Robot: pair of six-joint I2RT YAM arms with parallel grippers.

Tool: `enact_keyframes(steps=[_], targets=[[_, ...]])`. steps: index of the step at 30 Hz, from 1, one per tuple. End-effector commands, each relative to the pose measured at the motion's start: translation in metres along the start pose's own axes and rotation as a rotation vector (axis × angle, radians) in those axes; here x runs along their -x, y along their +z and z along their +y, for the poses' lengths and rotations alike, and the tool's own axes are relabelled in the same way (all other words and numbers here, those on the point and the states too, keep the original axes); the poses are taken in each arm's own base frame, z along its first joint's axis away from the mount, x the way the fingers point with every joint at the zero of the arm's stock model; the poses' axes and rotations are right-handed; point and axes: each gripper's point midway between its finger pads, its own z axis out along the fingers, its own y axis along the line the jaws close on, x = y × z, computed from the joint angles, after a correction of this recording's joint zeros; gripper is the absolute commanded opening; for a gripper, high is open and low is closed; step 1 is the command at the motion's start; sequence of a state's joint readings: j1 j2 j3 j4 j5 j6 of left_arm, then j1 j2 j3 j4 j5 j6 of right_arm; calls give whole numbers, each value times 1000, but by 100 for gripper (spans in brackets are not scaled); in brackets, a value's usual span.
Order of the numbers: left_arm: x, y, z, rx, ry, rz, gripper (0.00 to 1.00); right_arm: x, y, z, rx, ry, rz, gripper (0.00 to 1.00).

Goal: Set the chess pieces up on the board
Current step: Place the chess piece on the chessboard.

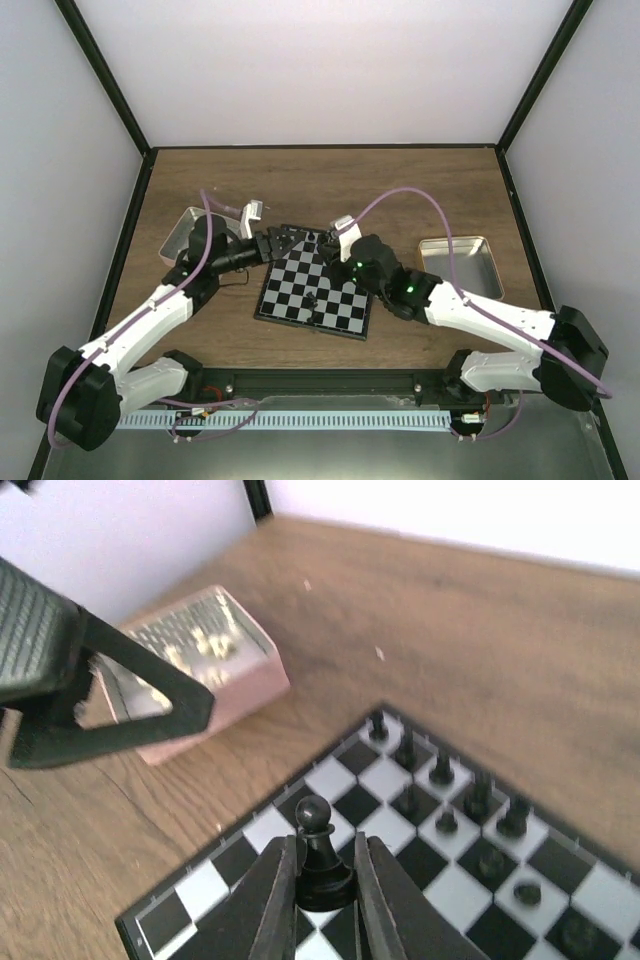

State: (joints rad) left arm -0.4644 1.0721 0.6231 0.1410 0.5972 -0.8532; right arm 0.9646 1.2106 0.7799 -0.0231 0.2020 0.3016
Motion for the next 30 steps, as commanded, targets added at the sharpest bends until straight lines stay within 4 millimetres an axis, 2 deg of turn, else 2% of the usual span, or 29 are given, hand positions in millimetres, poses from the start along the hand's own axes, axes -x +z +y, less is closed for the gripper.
enact_keyframes(steps=[1,7,10,16,26,30], targets=[[5,-12,-70,-256,95,43,75,59,-23,20,86,-121,-245,10],[-6,-11,-84,-311,119,116,74,76,-38,37,163,-217,-311,10],[-8,-9,-84,-314,100,133,68,75,-40,43,198,-252,-310,11],[-5,-7,-84,-323,64,126,52,67,-39,51,243,-308,-279,11],[-10,2,-66,-276,47,137,13,59,-32,51,235,-347,-234,11],[-12,1,-64,-274,51,144,4,61,-28,49,221,-331,-226,11]])
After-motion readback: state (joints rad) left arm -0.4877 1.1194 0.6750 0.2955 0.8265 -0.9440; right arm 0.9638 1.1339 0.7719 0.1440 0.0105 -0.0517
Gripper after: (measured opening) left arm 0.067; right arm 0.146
